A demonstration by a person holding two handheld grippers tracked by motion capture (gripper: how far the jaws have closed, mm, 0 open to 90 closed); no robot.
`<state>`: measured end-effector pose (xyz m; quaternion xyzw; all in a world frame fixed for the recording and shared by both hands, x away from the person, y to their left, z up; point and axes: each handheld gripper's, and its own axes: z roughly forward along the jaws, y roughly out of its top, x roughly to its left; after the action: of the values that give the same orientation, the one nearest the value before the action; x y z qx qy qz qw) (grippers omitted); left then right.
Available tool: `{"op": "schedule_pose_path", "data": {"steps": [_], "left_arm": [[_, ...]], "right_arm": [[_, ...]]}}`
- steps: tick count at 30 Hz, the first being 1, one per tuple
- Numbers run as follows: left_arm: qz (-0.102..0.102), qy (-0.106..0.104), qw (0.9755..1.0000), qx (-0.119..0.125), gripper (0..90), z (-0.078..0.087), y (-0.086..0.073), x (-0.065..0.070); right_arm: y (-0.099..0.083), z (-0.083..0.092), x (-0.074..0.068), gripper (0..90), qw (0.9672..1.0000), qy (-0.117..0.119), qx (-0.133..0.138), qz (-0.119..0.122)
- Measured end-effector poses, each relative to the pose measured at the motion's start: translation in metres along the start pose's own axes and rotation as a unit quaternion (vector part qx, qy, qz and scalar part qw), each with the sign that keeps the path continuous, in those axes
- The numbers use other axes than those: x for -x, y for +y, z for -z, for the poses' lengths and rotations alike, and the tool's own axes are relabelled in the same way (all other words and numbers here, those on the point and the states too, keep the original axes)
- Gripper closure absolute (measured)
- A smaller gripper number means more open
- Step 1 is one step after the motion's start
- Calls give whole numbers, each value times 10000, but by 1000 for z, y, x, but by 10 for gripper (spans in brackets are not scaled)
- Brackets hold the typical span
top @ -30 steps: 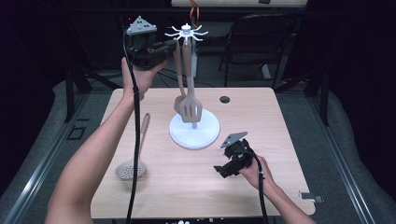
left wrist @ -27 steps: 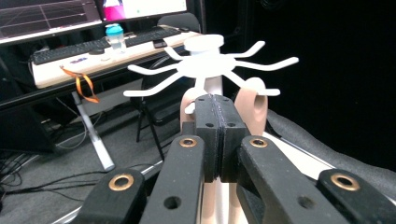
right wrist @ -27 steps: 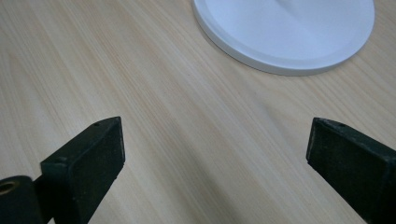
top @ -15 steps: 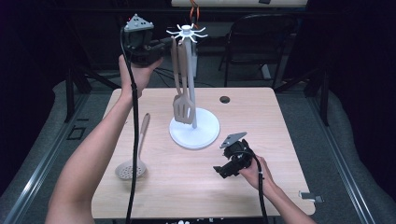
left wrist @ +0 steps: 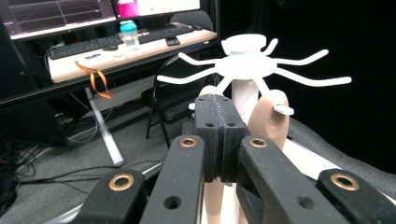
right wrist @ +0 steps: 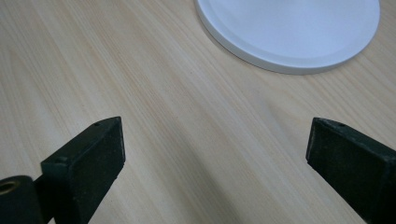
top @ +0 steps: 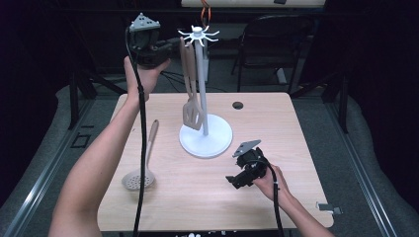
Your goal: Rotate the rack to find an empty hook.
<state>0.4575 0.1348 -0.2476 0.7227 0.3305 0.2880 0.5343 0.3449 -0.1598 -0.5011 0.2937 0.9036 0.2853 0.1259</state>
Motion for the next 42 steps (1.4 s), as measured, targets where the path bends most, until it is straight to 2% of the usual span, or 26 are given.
{"op": "schedule_pose_path", "data": {"steps": [4, 9, 12, 16, 25, 39, 42], "left_arm": [[-17, -76, 9999, 79, 895, 8, -3, 3], [-149, -223, 9996, 117, 895, 18, -2, 13], [-237, -315, 9991, 152, 895, 21, 0, 20], [-240, -475, 9985, 141, 895, 20, 3, 25], [-311, -335, 9990, 4, 897, 10, 6, 24], [-91, -140, 9999, -8, 897, 6, 1, 6], [-27, -152, 9999, -7, 897, 4, 1, 3]], "right_arm": [[0, 0, 1, 40, 10000, -23, -7, -4], [0, -1, 0, 41, 10000, -27, 7, 13], [0, -1, 0, 41, 10000, -17, 10, 9], [0, -1, 0, 41, 10000, -18, 8, 10], [0, 0, 1, 41, 10000, -27, -25, -11], [0, -3, 0, 41, 10000, -12, -5, -22], [0, -2, 0, 41, 10000, -21, -48, 3]]}}
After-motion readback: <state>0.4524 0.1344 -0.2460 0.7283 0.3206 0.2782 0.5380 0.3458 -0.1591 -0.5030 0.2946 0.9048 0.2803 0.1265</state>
